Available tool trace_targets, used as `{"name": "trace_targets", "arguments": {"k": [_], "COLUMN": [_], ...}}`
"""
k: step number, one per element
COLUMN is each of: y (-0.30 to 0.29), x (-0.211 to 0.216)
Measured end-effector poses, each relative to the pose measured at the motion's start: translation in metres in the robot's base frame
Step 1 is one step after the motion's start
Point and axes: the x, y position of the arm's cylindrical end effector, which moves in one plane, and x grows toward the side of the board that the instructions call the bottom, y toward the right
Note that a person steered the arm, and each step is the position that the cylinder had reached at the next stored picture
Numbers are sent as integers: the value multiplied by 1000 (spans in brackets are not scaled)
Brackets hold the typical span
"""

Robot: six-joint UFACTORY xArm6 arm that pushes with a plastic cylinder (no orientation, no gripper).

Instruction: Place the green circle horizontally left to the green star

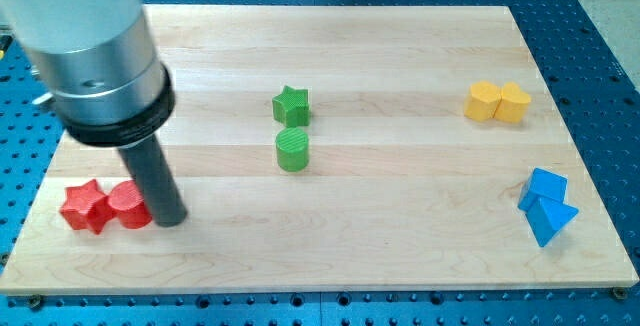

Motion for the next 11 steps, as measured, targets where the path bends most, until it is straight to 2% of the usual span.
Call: {"name": "trace_targets", "arguments": {"k": [1,2,4,5,6,7,8,9,10,11], "y": [0,20,21,49,136,145,121,125,123,76], "x": [-15,-16,-16,-12,-16,-62,-113,-124,-157,-185]}}
